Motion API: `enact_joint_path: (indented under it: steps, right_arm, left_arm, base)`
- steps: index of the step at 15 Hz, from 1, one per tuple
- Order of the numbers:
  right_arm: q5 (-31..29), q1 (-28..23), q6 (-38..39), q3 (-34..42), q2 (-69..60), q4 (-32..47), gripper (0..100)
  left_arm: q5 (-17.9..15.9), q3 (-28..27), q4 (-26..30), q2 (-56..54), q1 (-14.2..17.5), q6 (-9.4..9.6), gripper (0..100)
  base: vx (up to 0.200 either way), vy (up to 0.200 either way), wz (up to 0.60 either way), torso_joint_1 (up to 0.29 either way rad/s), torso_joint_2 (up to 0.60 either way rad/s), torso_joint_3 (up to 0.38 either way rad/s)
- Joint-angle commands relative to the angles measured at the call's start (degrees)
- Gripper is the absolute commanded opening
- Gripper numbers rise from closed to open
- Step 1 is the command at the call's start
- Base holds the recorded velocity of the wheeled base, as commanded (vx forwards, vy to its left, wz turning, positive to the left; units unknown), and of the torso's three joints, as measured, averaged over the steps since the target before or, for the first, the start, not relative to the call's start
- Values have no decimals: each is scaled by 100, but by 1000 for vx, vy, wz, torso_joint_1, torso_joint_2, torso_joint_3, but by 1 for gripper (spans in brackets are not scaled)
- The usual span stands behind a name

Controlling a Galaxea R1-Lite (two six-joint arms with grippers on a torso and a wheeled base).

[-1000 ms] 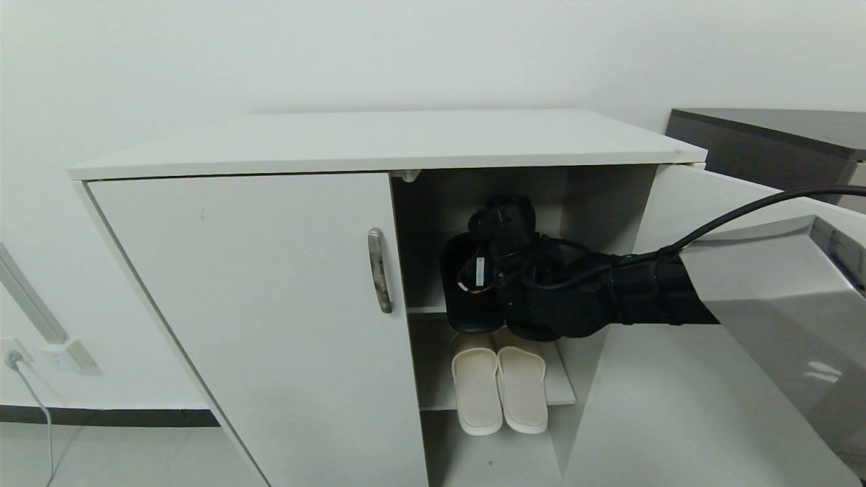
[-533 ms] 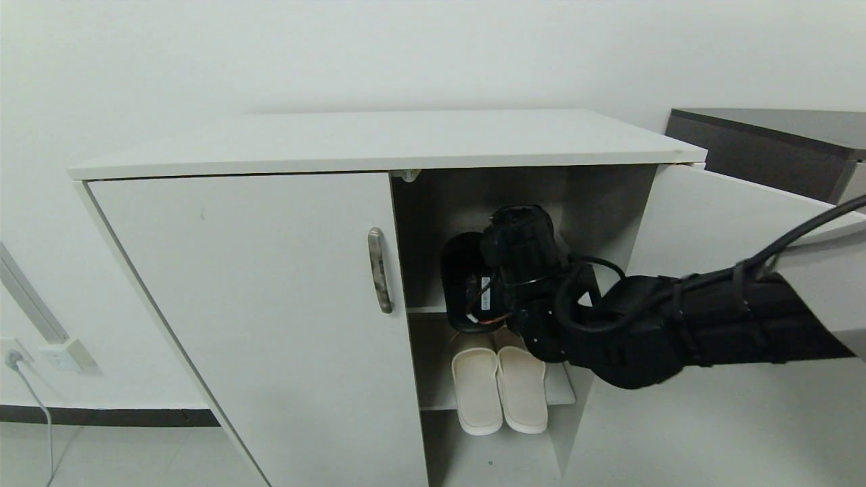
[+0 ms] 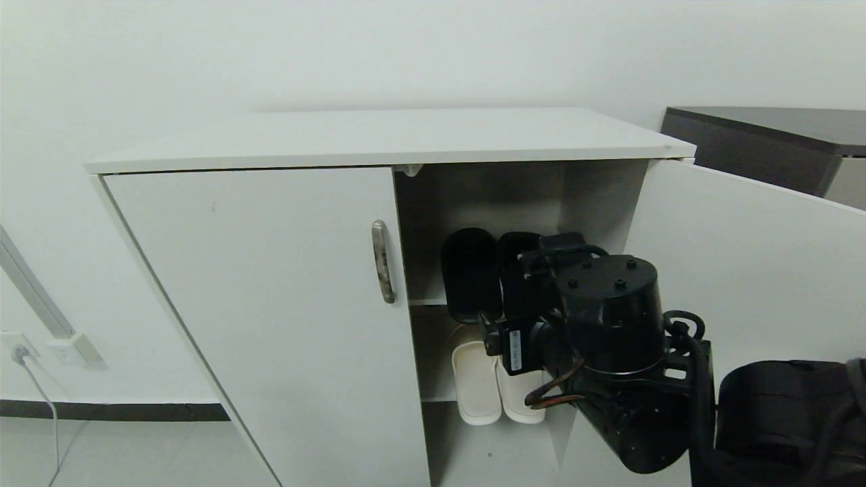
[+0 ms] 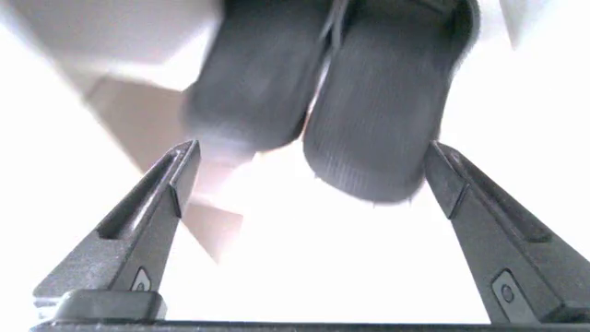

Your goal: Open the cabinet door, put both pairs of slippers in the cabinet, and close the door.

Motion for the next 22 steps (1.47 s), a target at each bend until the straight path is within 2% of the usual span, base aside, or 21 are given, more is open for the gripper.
enact_joint_path:
  steps: [1, 2, 3, 11, 22]
  right_arm:
    - [17, 51, -1, 117, -148, -27, 100]
    - [17, 51, -19, 126, -139, -18, 100]
    - [17, 51, -19, 126, -139, -18, 0]
    - [703, -142, -10, 372, 89, -238, 0]
    - [738, -274, -45, 416, 379, -423, 0]
  left_arm:
    - [-1, 0, 0, -2, 1, -1, 0]
    - [-1, 0, 0, -2, 1, -1, 0]
    - [-1, 0, 0, -2, 1, -1, 0]
    - [-1, 0, 0, -2, 1, -1, 0]
    - [-1, 0, 0, -2, 1, -10, 0]
  base:
    - [-200, 0, 0, -2, 7, 7]
    - [-200, 0, 0, -2, 2, -2]
    - [-200, 0, 0, -2, 2, 7]
    - [-200, 0, 0, 1, 1, 3]
    - [0, 0, 0, 0, 0, 0]
